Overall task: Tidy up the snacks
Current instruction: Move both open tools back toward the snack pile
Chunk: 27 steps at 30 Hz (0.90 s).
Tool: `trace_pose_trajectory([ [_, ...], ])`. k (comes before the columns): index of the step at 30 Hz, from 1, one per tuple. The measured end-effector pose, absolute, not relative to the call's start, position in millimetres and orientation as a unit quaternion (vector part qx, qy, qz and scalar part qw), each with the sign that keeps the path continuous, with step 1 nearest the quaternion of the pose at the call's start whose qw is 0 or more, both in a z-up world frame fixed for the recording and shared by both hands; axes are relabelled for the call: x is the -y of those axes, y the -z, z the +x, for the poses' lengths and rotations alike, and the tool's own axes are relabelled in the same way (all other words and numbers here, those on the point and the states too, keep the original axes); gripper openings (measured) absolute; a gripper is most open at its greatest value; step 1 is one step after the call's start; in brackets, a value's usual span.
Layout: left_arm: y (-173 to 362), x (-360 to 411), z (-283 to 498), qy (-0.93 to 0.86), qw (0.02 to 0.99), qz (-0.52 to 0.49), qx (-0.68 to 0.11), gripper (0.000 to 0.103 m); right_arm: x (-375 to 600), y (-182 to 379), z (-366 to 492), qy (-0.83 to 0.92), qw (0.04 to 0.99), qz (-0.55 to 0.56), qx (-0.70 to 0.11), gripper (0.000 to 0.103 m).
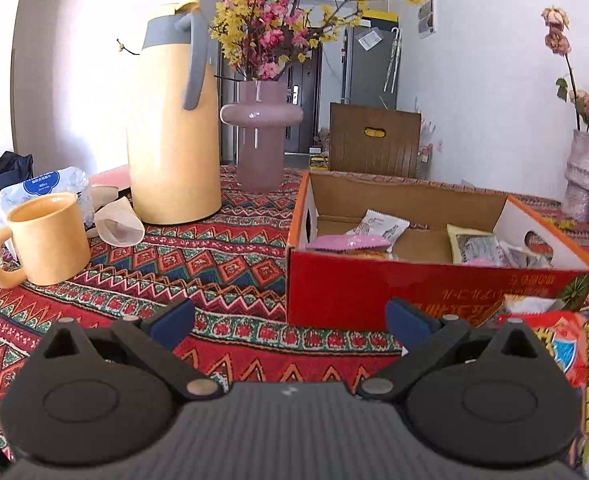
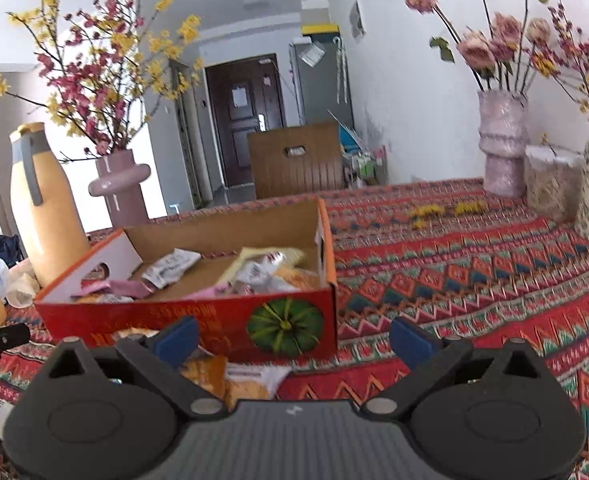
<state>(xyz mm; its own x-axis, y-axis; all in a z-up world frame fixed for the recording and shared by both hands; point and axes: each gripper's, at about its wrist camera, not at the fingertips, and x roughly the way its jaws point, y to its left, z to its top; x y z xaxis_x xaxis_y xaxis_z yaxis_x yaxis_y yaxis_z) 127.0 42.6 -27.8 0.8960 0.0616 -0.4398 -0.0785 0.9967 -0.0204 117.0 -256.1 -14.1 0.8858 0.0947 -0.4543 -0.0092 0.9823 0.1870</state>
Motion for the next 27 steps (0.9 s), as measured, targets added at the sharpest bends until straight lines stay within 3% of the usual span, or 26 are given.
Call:
trace_pose_trajectory([
  [27, 32, -48, 125, -0.022, 0.971, -0.036, -0.234, 0.103, 198, 8, 100, -0.092, 0.948, 0.063, -0.299, 0.102],
])
